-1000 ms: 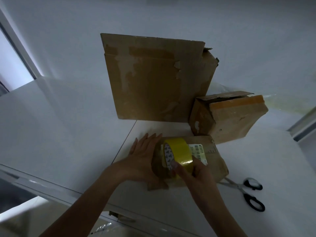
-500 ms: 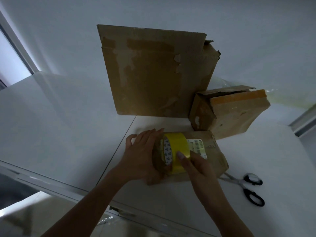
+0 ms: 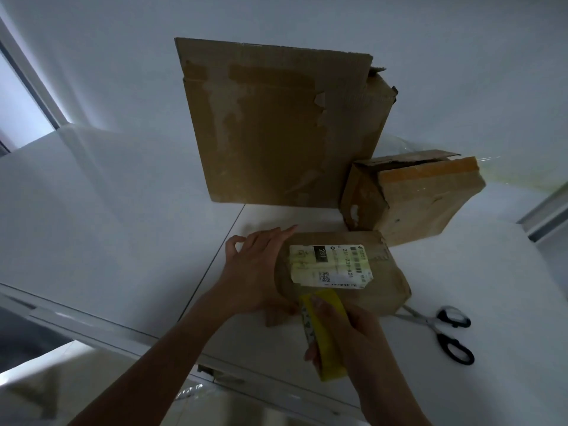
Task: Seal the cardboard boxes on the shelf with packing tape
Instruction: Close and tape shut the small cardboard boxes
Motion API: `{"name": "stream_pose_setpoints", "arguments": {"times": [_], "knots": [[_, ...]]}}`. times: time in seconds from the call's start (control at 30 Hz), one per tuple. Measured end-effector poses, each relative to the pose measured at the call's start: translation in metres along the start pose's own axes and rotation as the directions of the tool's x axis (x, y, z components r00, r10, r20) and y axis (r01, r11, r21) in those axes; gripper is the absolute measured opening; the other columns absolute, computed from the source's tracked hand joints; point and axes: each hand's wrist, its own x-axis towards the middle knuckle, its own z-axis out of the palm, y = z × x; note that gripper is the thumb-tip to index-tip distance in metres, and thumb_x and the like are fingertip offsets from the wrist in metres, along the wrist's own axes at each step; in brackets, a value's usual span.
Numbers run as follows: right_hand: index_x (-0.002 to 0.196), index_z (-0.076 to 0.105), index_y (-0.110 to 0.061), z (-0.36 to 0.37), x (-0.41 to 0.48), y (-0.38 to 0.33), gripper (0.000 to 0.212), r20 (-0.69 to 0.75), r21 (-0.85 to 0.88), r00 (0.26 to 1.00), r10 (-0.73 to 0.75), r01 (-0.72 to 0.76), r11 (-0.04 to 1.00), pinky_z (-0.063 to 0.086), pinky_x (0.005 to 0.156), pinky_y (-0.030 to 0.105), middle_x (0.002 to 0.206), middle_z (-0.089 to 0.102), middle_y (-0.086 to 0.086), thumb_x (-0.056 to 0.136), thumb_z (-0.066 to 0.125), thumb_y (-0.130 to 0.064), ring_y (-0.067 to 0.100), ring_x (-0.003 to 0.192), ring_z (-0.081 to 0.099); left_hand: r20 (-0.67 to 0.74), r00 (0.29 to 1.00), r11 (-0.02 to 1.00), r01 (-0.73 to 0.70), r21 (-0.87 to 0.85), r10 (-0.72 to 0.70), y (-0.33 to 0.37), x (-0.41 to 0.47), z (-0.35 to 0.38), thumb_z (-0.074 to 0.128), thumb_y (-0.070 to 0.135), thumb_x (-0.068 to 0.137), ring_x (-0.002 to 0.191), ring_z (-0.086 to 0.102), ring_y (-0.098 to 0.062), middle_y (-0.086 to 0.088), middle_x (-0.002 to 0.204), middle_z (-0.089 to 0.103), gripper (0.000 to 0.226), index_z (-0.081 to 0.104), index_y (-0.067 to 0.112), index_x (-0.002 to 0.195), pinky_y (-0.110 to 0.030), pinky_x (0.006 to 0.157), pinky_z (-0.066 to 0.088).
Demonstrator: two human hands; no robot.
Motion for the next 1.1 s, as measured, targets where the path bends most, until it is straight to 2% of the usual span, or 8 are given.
{"name": "stream_pose_setpoints", "arguments": {"times": [0.1,0.2,0.3,0.5,0.63,0.7,0.83,1.1], "knots": [[0.086,0.068,-0.005,-0.003,-0.005,-0.001,0.019,0.0,-0.033,1.0,0.021,-0.021,0.999,0.047,0.047,0.024,0.052,0.064,0.01,0.09,0.063,-0.023,0.017,0.043,0.06,0.018,1.0,0.999,0.011,0.044,-0.012,0.0,0.001,-0.001,0.065,0.091,0.043,0.145,0.017,-0.01,0.012,0.159,0.021,0.138,0.0,0.041,0.153,-0.039,0.109,0.0],[0.072,0.067,-0.007,-0.012,-0.01,-0.002,0.021,0.027,-0.063,0.995,0.092,-0.09,0.994,0.044,0.04,0.015,0.05,0.064,0.003,0.088,0.068,-0.02,0.007,0.039,0.059,0.033,0.999,0.999,0.024,0.034,-0.026,0.0,0.001,-0.003,0.046,0.096,0.033,0.146,0.016,-0.01,0.011,0.161,0.019,0.14,-0.002,0.042,0.153,-0.042,0.111,0.0],[0.069,0.066,-0.003,-0.016,-0.015,-0.002,0.032,0.063,-0.126,0.99,0.129,-0.12,0.985,0.043,0.042,0.015,0.05,0.064,0.007,0.087,0.07,-0.029,0.01,0.04,0.058,0.036,0.999,0.999,0.028,0.024,-0.028,0.002,0.0,-0.004,0.042,0.096,0.031,0.147,0.015,-0.011,0.01,0.162,0.018,0.142,-0.003,0.041,0.154,-0.043,0.112,0.001],[0.067,0.062,-0.004,-0.012,-0.015,0.005,0.041,0.072,-0.167,0.978,0.194,-0.18,0.969,0.049,0.051,0.021,0.054,0.066,0.011,0.091,0.06,-0.037,0.017,0.046,0.059,0.057,0.998,0.997,0.024,0.07,-0.028,0.006,-0.001,-0.008,0.068,0.089,0.047,0.148,0.016,-0.014,0.008,0.163,0.018,0.139,-0.003,0.039,0.155,-0.046,0.114,0.003],[0.069,0.064,-0.004,-0.01,-0.011,0.009,0.039,0.048,-0.142,0.961,0.274,-0.265,0.954,0.046,0.045,0.016,0.053,0.065,0.009,0.091,0.063,-0.037,0.015,0.043,0.058,0.051,0.998,0.995,0.024,0.094,-0.029,0.005,0.0,-0.005,0.065,0.092,0.046,0.148,0.018,-0.015,0.007,0.163,0.019,0.138,-0.002,0.04,0.155,-0.047,0.114,0.004],[0.071,0.064,-0.003,-0.009,-0.01,0.011,0.04,0.065,-0.125,0.955,0.291,-0.281,0.951,0.048,0.048,0.018,0.054,0.066,0.009,0.091,0.063,-0.037,0.016,0.045,0.059,0.049,0.998,0.996,0.029,0.088,-0.033,0.004,0.0,-0.004,0.064,0.093,0.046,0.148,0.019,-0.016,0.006,0.163,0.02,0.138,-0.003,0.041,0.155,-0.048,0.114,0.004],[0.071,0.064,-0.007,-0.009,-0.008,0.018,0.036,0.041,-0.09,0.951,0.306,-0.301,0.949,0.047,0.043,0.016,0.05,0.065,0.004,0.091,0.063,-0.036,0.012,0.042,0.059,0.042,0.998,0.997,0.033,0.064,-0.036,0.002,-0.003,-0.001,0.066,0.091,0.046,0.15,0.016,-0.013,0.004,0.164,0.018,0.138,0.0,0.039,0.155,-0.043,0.114,-0.003],[0.076,0.067,-0.006,-0.01,-0.011,0.028,0.032,0.101,-0.016,0.919,0.382,-0.382,0.924,0.051,0.049,0.018,0.059,0.068,0.006,0.087,0.067,-0.037,0.016,0.052,0.062,0.036,0.999,0.994,0.029,0.107,-0.033,0.009,-0.001,-0.009,0.072,0.085,0.048,0.149,0.018,-0.016,0.0,0.164,0.019,0.138,-0.002,0.04,0.155,-0.044,0.115,0.002]]}}
